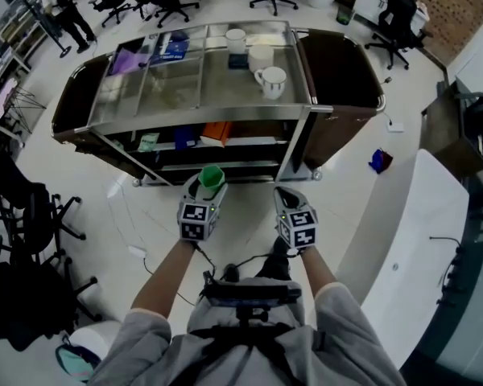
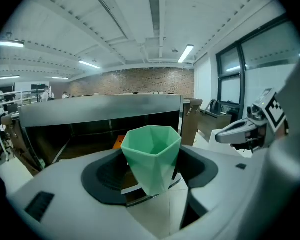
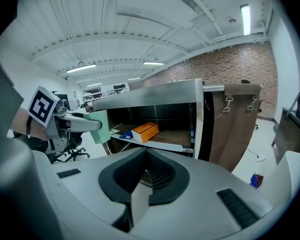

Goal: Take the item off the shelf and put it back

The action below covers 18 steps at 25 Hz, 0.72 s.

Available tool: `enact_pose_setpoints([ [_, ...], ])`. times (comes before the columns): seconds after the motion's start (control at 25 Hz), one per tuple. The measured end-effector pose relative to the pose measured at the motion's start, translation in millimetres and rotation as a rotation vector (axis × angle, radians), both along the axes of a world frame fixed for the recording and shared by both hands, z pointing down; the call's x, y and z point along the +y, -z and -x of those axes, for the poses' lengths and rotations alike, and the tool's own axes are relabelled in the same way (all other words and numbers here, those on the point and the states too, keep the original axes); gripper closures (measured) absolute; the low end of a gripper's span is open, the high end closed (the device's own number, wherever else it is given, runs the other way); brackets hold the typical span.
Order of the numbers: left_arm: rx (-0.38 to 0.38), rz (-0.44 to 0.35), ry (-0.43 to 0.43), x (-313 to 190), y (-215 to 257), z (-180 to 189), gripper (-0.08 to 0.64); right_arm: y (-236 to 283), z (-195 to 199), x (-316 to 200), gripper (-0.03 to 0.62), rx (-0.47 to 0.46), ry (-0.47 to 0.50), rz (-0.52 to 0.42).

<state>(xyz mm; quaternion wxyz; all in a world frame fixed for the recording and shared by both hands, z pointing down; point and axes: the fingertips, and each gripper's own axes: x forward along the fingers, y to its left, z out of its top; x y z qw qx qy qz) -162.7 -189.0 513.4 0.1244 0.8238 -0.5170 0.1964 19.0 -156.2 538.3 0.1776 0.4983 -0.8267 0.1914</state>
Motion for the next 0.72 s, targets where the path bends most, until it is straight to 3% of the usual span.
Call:
enact_pose_setpoints([
  [0.72, 0.012, -0.028, 0.054, 95, 12, 71, 0.244, 13, 15, 68, 0.581, -0.006, -0.048, -0.028],
])
